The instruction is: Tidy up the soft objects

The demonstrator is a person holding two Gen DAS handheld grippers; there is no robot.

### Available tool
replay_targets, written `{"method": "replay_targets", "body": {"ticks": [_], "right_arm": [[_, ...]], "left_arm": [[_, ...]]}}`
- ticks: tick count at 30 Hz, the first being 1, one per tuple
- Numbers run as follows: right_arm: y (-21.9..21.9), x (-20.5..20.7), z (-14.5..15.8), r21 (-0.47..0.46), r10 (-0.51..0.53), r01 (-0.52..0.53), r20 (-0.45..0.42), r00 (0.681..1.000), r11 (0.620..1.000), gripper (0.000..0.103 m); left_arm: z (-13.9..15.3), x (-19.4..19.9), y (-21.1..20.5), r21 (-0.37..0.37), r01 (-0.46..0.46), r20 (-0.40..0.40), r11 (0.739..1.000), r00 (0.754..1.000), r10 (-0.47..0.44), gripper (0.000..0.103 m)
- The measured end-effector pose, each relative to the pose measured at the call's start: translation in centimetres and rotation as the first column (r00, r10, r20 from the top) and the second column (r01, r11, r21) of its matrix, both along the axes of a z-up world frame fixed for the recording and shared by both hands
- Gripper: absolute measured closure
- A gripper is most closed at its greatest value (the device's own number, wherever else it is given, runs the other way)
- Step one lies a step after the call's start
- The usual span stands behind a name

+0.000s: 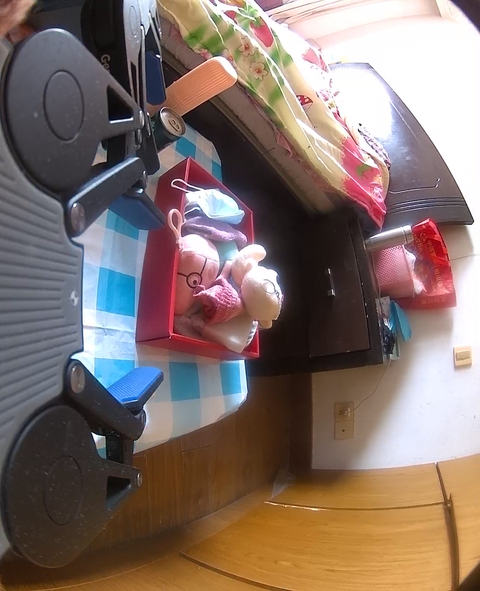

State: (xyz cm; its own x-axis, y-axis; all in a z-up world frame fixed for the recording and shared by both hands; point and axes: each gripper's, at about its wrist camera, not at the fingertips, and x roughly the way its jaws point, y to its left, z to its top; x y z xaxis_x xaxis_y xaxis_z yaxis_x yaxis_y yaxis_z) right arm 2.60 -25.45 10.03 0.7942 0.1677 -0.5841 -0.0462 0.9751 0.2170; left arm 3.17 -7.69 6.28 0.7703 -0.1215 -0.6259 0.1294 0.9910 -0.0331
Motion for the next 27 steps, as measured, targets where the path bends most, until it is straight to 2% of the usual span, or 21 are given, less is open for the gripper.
{"method": "replay_targets", "body": {"ticks": [6, 8, 9, 12, 15, 21, 27], "right_arm": [[-0.1, 0.0, 0.0, 0.001, -0.001, 0.001, -0.001, 1.000, 1.000, 0.042], [-0.1, 0.0, 0.0, -0.007, 0.000, 0.000, 0.000, 1.000, 1.000, 0.042], [-0.1, 0.0, 0.0, -0.012, -0.002, 0.002, 0.000, 1.000, 1.000, 0.042], [-0.4, -0.1, 0.1, -0.004, -0.019, 0.019, 0.007, 1.000, 1.000, 0.037], [-0.8, 0.0, 0.0, -0.001, -0.042, 0.042, 0.007, 0.999, 0.999, 0.034], [-2.2, 0.9, -2.6, 0.011, -0.072, 0.073, -0.105, 0.992, 0.997, 0.027], [-1.1, 1.4, -8.5, -0.104, -0.057, 0.031, -0.258, 0.965, 0.994, 0.027]], "left_arm": [[0.0, -0.2, -0.2, 0.017, -0.001, 0.018, 1.000, 1.000, 0.000, 0.018], [-0.1, 0.2, -0.2, 0.026, -0.021, -0.003, 0.999, 1.000, 0.021, 0.006], [-0.2, 0.3, 0.0, 0.029, -0.030, -0.004, 0.999, 1.000, 0.030, 0.006], [-0.2, 0.4, 0.3, 0.020, -0.036, -0.022, 0.999, 0.999, 0.036, 0.006], [-0.5, 0.5, 0.2, 0.041, -0.028, -0.034, 0.999, 0.999, 0.030, 0.006], [-1.6, 0.4, 0.3, 0.101, -0.034, -0.051, 0.994, 0.998, 0.039, 0.006], [-3.2, -0.5, 1.1, 0.117, -0.070, -0.085, 0.991, 0.993, 0.080, 0.006]]}}
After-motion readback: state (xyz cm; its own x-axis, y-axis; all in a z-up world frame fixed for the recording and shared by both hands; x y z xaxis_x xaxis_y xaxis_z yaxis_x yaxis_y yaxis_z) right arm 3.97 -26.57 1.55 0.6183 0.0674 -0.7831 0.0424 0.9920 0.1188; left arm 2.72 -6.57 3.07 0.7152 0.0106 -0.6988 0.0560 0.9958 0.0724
